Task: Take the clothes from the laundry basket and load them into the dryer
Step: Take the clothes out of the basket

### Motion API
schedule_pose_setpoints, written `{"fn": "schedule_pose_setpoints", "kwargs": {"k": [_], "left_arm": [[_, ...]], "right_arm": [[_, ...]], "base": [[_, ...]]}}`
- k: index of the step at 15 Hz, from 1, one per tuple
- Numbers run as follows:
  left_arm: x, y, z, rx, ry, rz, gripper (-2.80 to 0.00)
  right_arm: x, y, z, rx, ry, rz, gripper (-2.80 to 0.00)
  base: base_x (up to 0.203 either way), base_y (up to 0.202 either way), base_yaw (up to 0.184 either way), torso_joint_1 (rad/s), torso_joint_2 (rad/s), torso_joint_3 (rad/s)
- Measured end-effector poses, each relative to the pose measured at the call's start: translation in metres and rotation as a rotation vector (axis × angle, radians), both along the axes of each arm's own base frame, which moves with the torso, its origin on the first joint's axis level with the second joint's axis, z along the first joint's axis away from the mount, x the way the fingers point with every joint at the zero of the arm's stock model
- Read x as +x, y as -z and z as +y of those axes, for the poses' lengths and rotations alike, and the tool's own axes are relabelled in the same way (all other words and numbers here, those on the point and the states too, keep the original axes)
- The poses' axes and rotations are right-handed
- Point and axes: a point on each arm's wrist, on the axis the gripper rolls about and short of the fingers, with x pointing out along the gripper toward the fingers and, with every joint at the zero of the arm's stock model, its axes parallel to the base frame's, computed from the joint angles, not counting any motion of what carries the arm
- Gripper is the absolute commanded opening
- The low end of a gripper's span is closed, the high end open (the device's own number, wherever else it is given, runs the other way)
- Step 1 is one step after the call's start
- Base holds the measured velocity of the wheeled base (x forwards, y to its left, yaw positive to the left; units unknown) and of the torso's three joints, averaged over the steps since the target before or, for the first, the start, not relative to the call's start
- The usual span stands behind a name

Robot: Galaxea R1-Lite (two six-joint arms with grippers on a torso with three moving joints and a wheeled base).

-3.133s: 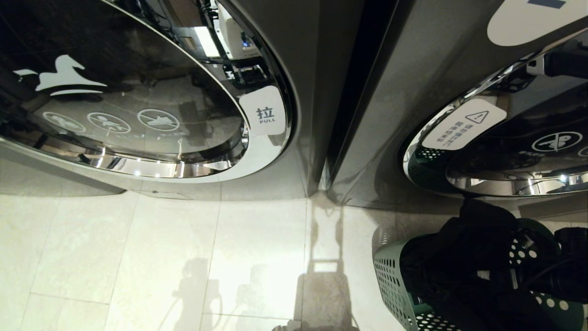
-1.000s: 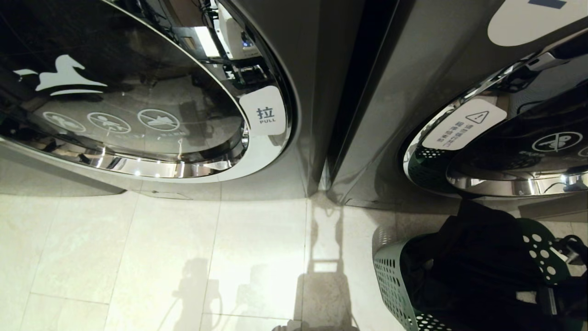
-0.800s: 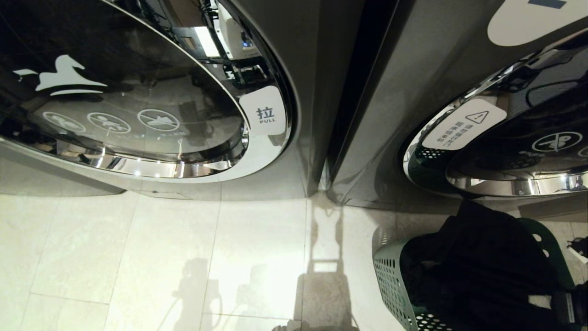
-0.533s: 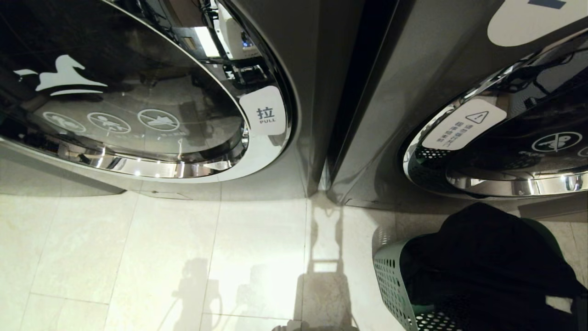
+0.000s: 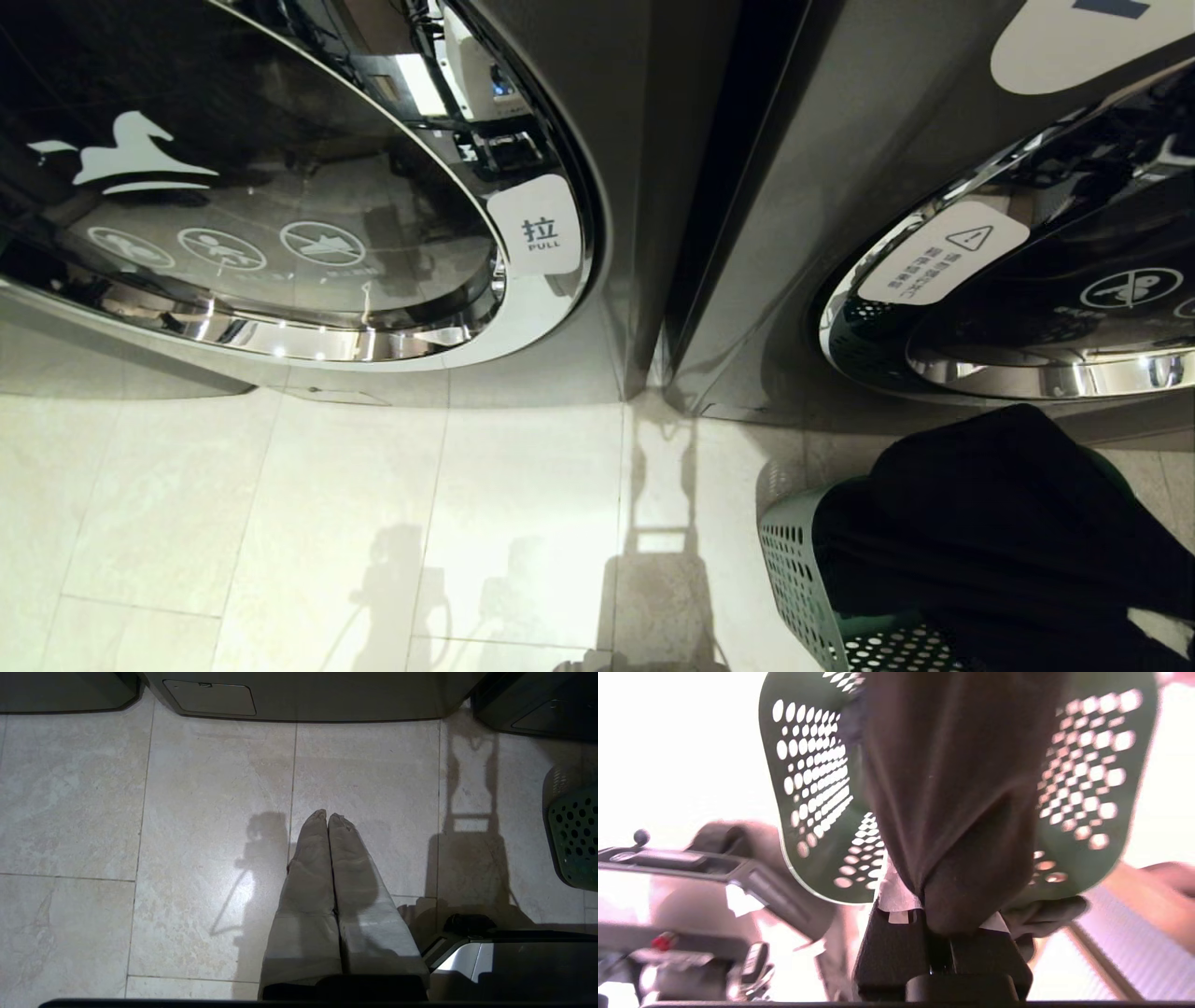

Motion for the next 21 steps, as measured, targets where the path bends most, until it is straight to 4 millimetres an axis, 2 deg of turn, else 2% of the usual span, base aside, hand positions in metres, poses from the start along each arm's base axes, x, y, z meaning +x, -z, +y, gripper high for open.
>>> {"fn": "schedule_pose_setpoints", "kwargs": {"k": [3, 9, 15, 21], "left_arm": [[0.000, 0.000, 0.000, 0.000, 0.000, 0.000, -2.80], [0.000, 0.000, 0.000, 0.000, 0.000, 0.000, -2.80], [0.000, 0.000, 0.000, -0.002, 0.000, 0.000, -2.80], [0.000, 0.000, 0.000, -0.002, 0.000, 0.000, -2.80]], "right_arm": [[-0.028, 0.012, 0.002, -0.028, 0.013, -0.089, -2.80], [-0.070, 0.058, 0.000, -0.061, 0.106, -0.356, -2.80], [-0.092, 0.082, 0.003, -0.025, 0.003, -0.451, -2.80], [-0.095, 0.083, 0.003, -0.017, 0.003, -0.493, -2.80]], "base": [[0.000, 0.000, 0.000, 0.000, 0.00, 0.000], [0.000, 0.000, 0.000, 0.000, 0.00, 0.000], [0.000, 0.000, 0.000, 0.000, 0.00, 0.000], [0.000, 0.000, 0.000, 0.000, 0.00, 0.000]]}}
